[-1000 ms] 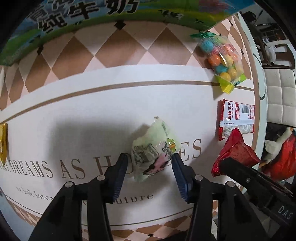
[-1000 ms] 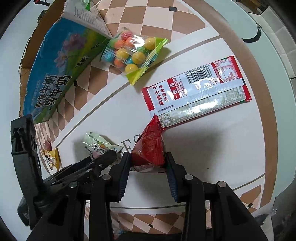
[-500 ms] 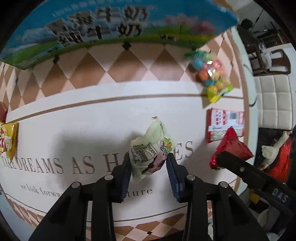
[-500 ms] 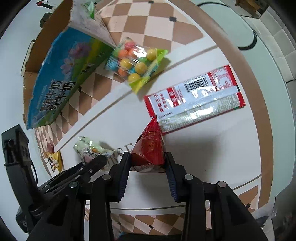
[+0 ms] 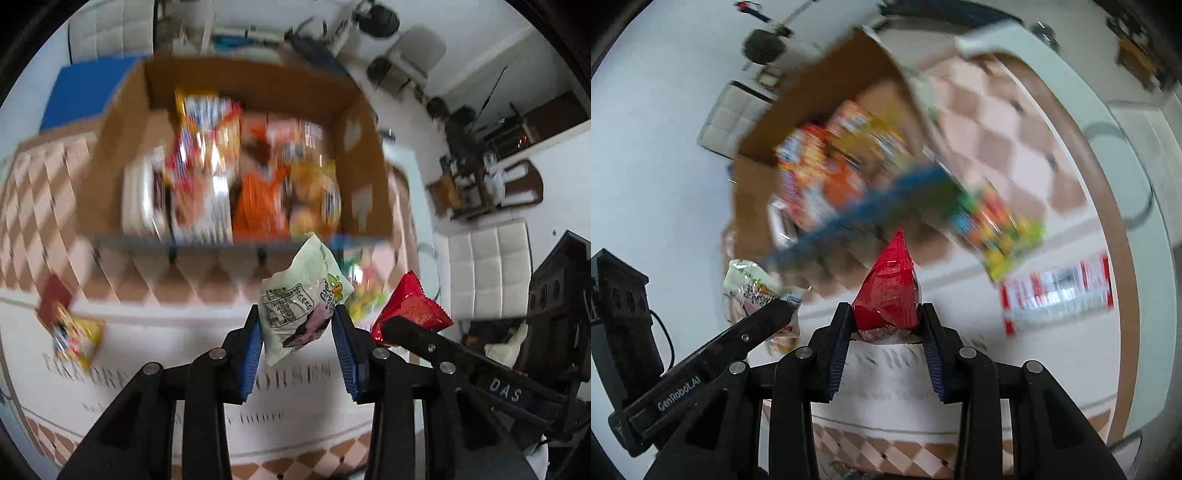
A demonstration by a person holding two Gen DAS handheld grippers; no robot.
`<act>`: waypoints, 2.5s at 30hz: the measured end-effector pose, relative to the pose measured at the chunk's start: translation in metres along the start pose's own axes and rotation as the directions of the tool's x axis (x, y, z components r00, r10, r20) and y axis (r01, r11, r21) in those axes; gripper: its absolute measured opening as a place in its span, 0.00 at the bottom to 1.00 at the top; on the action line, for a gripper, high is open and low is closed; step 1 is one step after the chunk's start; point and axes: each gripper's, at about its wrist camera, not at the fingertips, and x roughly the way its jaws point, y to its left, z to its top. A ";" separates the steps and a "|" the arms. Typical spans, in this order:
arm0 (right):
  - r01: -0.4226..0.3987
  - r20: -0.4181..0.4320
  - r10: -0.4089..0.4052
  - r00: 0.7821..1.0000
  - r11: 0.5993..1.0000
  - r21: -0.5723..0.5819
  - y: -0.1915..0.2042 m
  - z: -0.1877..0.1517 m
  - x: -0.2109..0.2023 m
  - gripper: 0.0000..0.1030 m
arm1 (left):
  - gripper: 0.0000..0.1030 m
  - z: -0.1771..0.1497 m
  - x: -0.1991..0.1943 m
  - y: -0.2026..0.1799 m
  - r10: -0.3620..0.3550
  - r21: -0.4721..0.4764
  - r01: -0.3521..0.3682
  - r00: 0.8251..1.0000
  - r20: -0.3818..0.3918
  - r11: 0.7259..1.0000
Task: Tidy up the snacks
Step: 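Lift both held packs into the box and open both tools, then withdraw both tools from the box back over the table snacks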
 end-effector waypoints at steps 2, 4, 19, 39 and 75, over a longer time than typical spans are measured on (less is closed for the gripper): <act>-0.003 0.027 0.004 1.000 0.999 -0.042 0.023 0.015 -0.008 0.39 | 0.33 0.020 -0.011 0.000 0.021 0.011 -0.021 0.999 0.037 1.000; 0.003 0.049 0.000 0.999 0.997 -0.075 0.043 0.031 -0.011 0.39 | 0.33 0.040 -0.018 0.002 0.049 0.019 -0.051 0.996 0.068 0.999; 0.188 0.097 -0.176 0.980 0.974 -0.124 0.100 0.166 0.052 0.39 | 0.33 0.163 0.031 0.058 0.246 0.023 -0.248 0.967 0.070 0.969; 0.365 0.013 -0.367 0.930 0.920 -0.140 0.072 0.228 0.146 0.44 | 0.35 0.207 0.108 0.114 0.339 0.016 -0.339 0.936 -0.100 0.941; 0.425 0.245 -0.360 0.900 0.849 -0.314 0.109 0.088 0.016 0.94 | 0.91 0.086 -0.038 0.045 0.296 -0.028 -0.298 0.925 0.241 0.954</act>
